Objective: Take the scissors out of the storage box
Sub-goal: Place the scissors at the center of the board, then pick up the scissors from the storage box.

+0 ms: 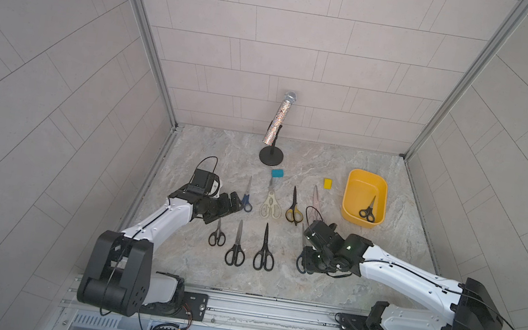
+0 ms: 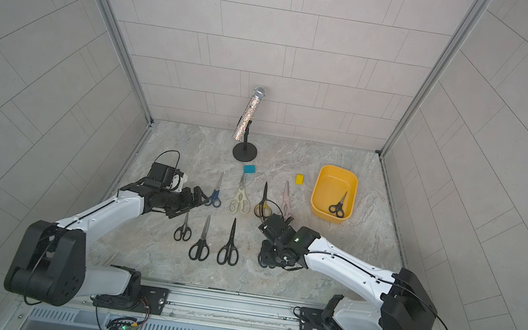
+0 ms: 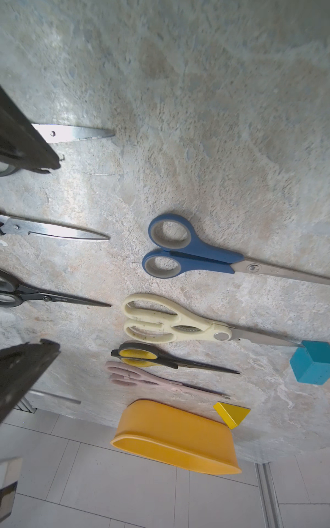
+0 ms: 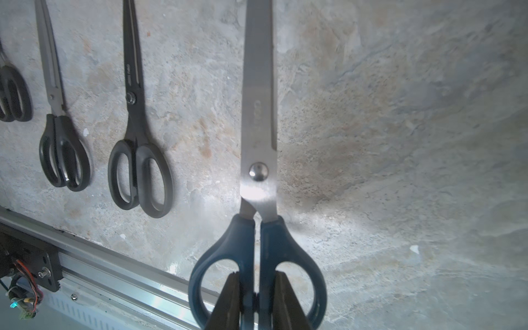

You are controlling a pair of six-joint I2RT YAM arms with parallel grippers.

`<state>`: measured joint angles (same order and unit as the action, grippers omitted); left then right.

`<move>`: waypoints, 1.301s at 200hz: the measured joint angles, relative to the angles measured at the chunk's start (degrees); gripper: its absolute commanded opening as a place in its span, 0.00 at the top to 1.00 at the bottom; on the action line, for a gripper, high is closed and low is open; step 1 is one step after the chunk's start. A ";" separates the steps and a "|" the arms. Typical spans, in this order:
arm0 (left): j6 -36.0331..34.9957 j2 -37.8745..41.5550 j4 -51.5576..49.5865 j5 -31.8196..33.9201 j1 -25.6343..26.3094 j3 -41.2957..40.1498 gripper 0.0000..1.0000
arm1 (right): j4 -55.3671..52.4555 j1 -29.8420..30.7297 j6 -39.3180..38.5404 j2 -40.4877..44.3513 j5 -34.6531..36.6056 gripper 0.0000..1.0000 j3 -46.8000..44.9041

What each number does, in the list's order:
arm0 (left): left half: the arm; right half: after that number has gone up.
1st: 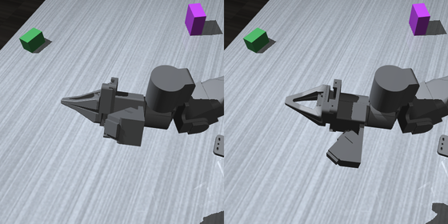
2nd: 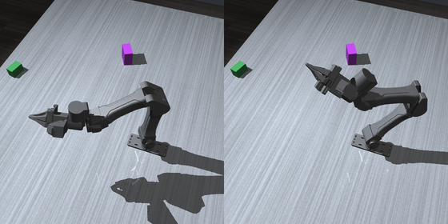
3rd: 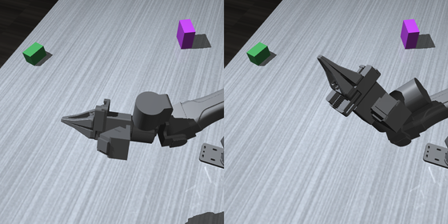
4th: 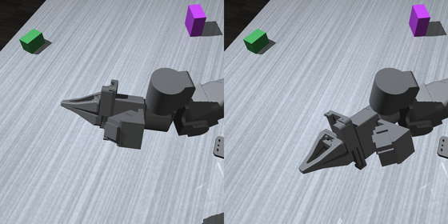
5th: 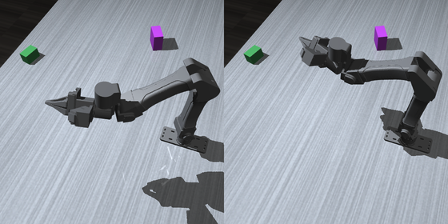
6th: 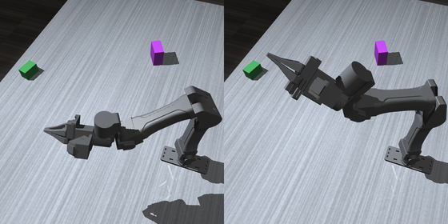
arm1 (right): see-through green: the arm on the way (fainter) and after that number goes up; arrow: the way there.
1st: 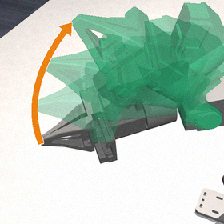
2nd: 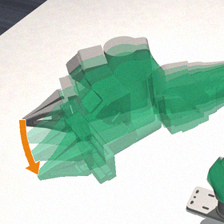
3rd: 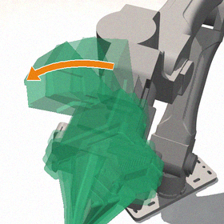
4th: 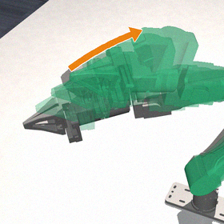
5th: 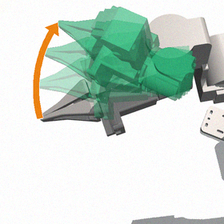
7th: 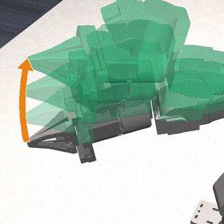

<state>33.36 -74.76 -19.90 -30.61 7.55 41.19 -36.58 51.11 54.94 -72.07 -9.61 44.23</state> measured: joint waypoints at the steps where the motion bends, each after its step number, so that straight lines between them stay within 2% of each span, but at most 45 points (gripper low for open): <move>1: 0.04 0.04 0.00 0.00 0.00 -0.02 0.00 | 0.15 0.00 0.17 -0.09 -0.04 1.00 -0.13; 53: 0.72 0.74 -0.24 -0.28 0.35 -0.39 0.00 | 8.24 1.97 4.11 -9.90 -1.27 1.00 -0.13; 94: 1.16 2.27 -0.22 -0.22 0.35 -0.63 0.00 | 10.64 2.80 6.14 -15.47 -1.51 1.00 1.11; 129: 1.18 2.34 -0.55 -0.22 0.35 -0.74 0.00 | 10.82 3.17 6.93 -16.31 -0.61 0.74 2.32; 153: 1.18 2.34 -0.96 -0.15 0.35 -0.72 0.00 | 8.39 3.17 6.40 -15.82 0.94 0.67 4.07; 185: 1.36 2.34 -1.42 0.26 0.35 -0.72 0.00 | 4.72 2.29 5.01 -12.00 2.62 0.67 7.23; 211: 1.62 2.10 -1.66 0.46 0.35 -0.13 0.00 | 2.14 -2.99 3.26 -7.76 2.19 0.67 8.55; 260: 1.18 -1.66 -3.43 1.68 0.96 5.40 0.00 | -1.81 -25.20 -3.37 -4.55 1.03 0.68 11.30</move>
<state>34.54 -76.42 -23.33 -28.93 8.51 46.59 -38.39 25.91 51.57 -76.62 -8.58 55.53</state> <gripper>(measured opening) 0.999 0.320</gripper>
